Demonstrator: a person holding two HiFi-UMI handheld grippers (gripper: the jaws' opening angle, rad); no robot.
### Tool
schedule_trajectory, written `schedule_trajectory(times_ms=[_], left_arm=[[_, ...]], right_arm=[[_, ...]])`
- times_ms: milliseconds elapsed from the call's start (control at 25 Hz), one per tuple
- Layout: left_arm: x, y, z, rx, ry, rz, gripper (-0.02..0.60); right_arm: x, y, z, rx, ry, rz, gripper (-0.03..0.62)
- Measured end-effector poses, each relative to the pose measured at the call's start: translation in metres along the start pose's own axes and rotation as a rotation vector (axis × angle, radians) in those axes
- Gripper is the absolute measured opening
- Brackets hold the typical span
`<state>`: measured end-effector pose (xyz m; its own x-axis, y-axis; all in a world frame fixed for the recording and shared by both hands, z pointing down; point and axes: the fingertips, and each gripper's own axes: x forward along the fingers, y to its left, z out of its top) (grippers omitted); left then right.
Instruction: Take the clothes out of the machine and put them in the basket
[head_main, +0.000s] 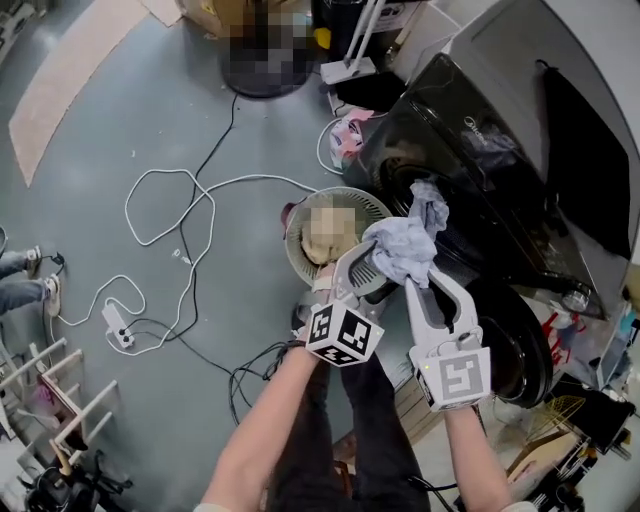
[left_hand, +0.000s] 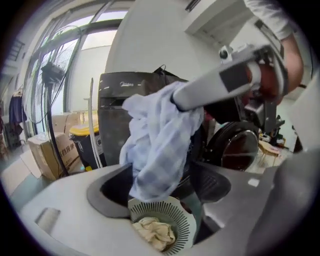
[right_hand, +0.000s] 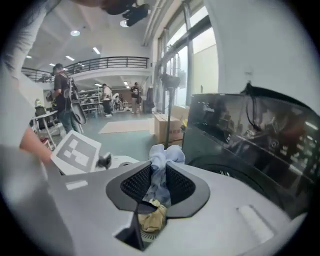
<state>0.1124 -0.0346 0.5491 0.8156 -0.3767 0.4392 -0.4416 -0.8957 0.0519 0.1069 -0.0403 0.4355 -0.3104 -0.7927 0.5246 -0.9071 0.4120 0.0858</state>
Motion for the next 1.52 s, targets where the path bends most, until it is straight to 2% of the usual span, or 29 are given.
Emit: schedule_trajectory(times_ms=[80, 240, 280, 320, 360, 400, 600, 640, 760, 840, 920, 1040, 1120, 1240, 1360, 1520], left_arm=[[-0.002, 0.005, 0.008, 0.022, -0.022, 0.028, 0.407], [-0.001, 0.023, 0.028, -0.029, -0.079, 0.114, 0.407], [-0.002, 0.027, 0.033, -0.047, -0.097, 0.131, 0.36], [-0.003, 0.031, 0.037, -0.065, -0.111, 0.142, 0.245], [-0.003, 0.034, 0.039, -0.079, -0.118, 0.149, 0.179], [-0.002, 0.036, 0.04, -0.087, -0.115, 0.154, 0.152], [-0.011, 0.035, 0.025, -0.077, -0.045, 0.165, 0.14], [-0.016, 0.037, 0.02, -0.082, -0.033, 0.172, 0.14], [-0.036, 0.052, 0.0, -0.109, 0.011, 0.212, 0.138], [-0.052, 0.066, -0.015, -0.135, 0.037, 0.241, 0.138], [-0.066, 0.077, -0.021, -0.149, 0.038, 0.263, 0.137], [-0.082, 0.083, -0.025, -0.155, 0.048, 0.281, 0.137], [-0.093, 0.083, -0.027, -0.153, 0.063, 0.283, 0.137], [-0.114, 0.086, -0.029, -0.161, 0.075, 0.295, 0.137], [-0.139, 0.086, -0.027, -0.174, 0.071, 0.314, 0.137], [-0.168, 0.086, -0.022, -0.182, 0.06, 0.333, 0.137]], right_arm=[[-0.004, 0.027, 0.021, -0.048, -0.026, 0.062, 0.083], [-0.014, 0.054, 0.043, 0.024, -0.058, 0.147, 0.083], [-0.016, 0.054, 0.042, 0.035, -0.052, 0.148, 0.083], [-0.018, 0.049, 0.04, 0.054, -0.046, 0.139, 0.083], [-0.02, 0.042, 0.037, 0.078, -0.042, 0.125, 0.083], [-0.02, 0.033, 0.033, 0.095, -0.039, 0.113, 0.084], [-0.018, 0.007, 0.02, 0.122, -0.082, 0.133, 0.107], [-0.019, 0.003, 0.019, 0.122, -0.097, 0.13, 0.133], [-0.024, -0.002, 0.014, 0.085, -0.127, 0.096, 0.144], [-0.02, -0.003, -0.002, 0.088, -0.098, 0.093, 0.144], [-0.009, 0.0, -0.032, 0.074, 0.001, 0.105, 0.146], [0.02, 0.011, -0.093, -0.028, 0.14, 0.121, 0.181], [0.044, 0.022, -0.138, -0.134, 0.213, 0.137, 0.253], [0.083, 0.039, -0.192, -0.319, 0.345, 0.178, 0.319], [0.121, 0.047, -0.211, -0.5, 0.425, 0.183, 0.319], [0.162, 0.064, -0.213, -0.708, 0.443, 0.212, 0.319]])
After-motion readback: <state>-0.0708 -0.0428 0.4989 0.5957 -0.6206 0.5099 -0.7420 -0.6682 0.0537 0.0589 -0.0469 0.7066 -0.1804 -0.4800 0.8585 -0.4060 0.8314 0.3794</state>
